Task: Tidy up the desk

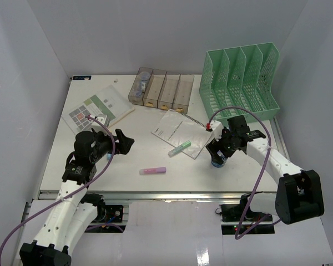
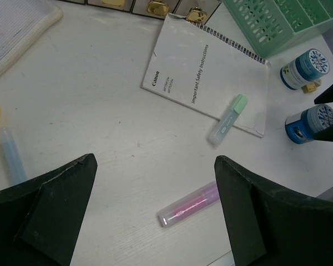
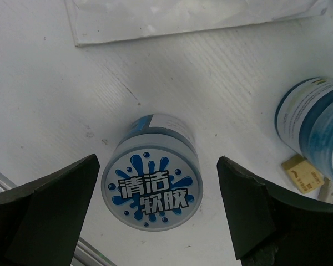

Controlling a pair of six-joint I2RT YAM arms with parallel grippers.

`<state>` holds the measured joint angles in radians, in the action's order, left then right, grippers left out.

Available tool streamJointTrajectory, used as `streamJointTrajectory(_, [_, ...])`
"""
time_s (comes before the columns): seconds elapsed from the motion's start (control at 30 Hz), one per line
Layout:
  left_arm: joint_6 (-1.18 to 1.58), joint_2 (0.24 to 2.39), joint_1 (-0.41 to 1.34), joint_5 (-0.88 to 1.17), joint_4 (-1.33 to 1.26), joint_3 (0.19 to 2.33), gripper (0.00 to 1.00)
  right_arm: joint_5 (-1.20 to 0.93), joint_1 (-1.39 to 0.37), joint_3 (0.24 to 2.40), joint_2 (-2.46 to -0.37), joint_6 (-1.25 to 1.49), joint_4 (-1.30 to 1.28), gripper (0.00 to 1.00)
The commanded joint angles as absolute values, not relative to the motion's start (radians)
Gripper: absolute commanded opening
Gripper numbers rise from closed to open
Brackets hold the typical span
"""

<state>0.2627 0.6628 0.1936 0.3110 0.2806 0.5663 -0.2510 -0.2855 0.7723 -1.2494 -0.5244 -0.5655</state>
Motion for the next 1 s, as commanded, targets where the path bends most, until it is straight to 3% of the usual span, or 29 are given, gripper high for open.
streamJointTrajectory(0.0, [0.267,0.644,0.19,0.29,0.281,0.58,0.98,-0.233,-0.295,0.779,-1.228,-0.529,-0.61,0.97])
streamJointTrajectory(0.07, [0.268,0.647,0.189,0.29,0.281,0.581,0.98,-0.217,-0.297,0.765,-1.21,-0.537,-0.608,0.97])
streamJointTrajectory(0.23, [0.274,0.651,0.19,0.283,0.281,0.58,0.98,-0.22,-0.297,0.755,-1.189,-0.548,-0.599,0.81])
streamJointTrajectory(0.5, [0.281,0.642,0.192,0.278,0.282,0.58,0.98,-0.238,-0.307,0.752,-1.214,-0.565,-0.598,0.68])
streamJointTrajectory(0.6, [0.284,0.638,0.19,0.277,0.282,0.578,0.98,-0.235,-0.31,0.754,-1.228,-0.569,-0.596,0.56])
streamJointTrajectory(0.73, [0.281,0.637,0.19,0.276,0.282,0.578,0.98,-0.248,-0.308,0.782,-1.23,-0.577,-0.626,0.27])
streamJointTrajectory(0.97, [0.281,0.629,0.19,0.271,0.284,0.58,0.98,-0.345,-0.308,0.901,-1.174,-0.63,-0.718,0.12])
